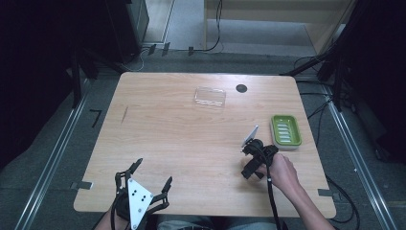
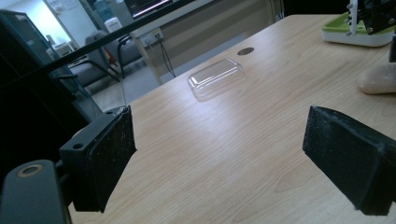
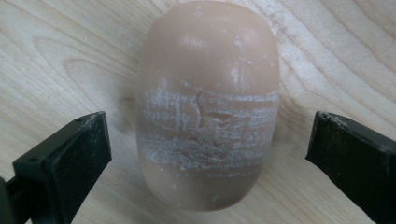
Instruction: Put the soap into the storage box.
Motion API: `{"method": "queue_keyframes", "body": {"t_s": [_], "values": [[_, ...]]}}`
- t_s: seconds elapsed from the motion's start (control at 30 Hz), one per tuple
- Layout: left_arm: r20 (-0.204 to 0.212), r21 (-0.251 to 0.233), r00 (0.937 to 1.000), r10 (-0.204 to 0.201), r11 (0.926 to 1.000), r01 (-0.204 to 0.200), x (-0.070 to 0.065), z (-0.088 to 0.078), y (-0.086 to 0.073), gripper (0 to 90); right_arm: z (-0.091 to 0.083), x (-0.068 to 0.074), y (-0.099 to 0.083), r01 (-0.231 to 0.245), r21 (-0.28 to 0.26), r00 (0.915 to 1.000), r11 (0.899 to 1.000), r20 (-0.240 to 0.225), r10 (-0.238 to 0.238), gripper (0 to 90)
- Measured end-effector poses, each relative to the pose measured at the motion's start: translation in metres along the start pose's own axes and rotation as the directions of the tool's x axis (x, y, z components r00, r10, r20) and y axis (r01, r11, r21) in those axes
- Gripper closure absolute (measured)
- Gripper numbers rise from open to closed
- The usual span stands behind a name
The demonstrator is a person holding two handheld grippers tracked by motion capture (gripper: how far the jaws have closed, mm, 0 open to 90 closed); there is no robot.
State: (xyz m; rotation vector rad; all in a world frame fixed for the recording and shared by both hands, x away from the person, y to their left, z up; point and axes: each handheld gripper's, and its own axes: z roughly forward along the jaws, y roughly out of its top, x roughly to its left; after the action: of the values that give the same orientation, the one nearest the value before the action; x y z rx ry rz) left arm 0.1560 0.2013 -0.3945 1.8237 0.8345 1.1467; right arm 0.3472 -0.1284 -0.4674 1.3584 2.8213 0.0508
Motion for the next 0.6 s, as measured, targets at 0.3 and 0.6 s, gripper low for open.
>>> {"method": "queue_keyframes", "body": {"t_s": [0.3, 0.6], "values": [[0.001, -0.006, 1.0000, 0.000, 1.0000, 0.000, -0.0001, -0.0001, -0.0002, 9.9, 0.0024, 0.0047, 0.0006, 0.012, 0.016, 0.9998, 1.000, 0.015, -0.012, 16.4], [0.000, -0.005, 1.0000, 0.002, 1.0000, -0.002, -0.0003, -0.0002, -0.0001, 9.9, 0.0023, 0.0049, 0.0007, 0.016, 0.011, 0.9997, 1.000, 0.018, -0.016, 21.4]]}}
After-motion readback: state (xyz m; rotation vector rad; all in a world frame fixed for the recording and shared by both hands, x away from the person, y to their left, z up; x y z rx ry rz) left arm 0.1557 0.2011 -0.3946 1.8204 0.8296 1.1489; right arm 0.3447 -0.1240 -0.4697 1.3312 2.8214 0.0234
